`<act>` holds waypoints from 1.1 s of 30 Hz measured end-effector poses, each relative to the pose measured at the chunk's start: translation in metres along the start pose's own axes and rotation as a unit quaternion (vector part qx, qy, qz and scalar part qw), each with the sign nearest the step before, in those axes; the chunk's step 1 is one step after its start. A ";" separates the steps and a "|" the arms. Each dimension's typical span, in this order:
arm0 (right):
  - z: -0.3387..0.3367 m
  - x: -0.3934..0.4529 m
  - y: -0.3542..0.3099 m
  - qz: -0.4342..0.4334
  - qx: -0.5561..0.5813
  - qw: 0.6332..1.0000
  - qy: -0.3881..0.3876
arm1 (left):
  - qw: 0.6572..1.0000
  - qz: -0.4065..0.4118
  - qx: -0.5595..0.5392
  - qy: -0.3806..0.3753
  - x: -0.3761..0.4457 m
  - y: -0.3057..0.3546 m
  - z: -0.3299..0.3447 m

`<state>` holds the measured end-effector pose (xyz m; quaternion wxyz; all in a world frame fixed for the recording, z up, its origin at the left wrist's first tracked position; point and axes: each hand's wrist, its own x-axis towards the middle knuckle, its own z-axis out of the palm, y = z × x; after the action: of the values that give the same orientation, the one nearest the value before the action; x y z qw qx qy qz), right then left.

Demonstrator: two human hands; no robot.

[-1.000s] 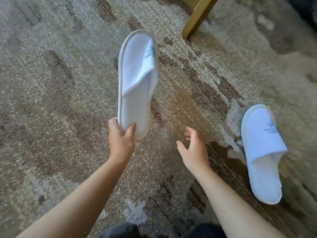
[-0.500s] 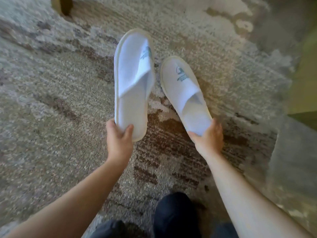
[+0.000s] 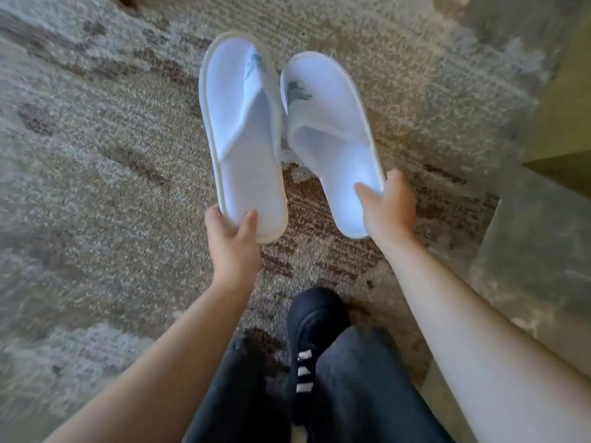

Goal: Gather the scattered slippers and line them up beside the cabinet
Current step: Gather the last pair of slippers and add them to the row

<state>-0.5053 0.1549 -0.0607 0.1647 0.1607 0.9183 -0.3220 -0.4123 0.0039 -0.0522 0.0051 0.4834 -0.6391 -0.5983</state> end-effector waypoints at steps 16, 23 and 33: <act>-0.338 -0.232 -0.158 0.054 0.241 0.960 0.132 | 0.986 0.099 0.036 -0.127 -0.275 0.312 -0.095; -0.479 -0.358 -0.127 0.124 0.302 0.904 0.274 | 0.949 0.112 0.067 -0.288 -0.416 0.378 -0.089; -0.642 -0.503 0.019 0.253 0.355 0.762 0.479 | 0.841 0.174 0.161 -0.487 -0.642 0.357 0.000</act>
<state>-0.1752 0.4877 0.6074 -0.2896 0.5675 0.6240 -0.4524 -0.2886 0.3389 0.5898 -0.2806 0.0049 -0.7198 -0.6349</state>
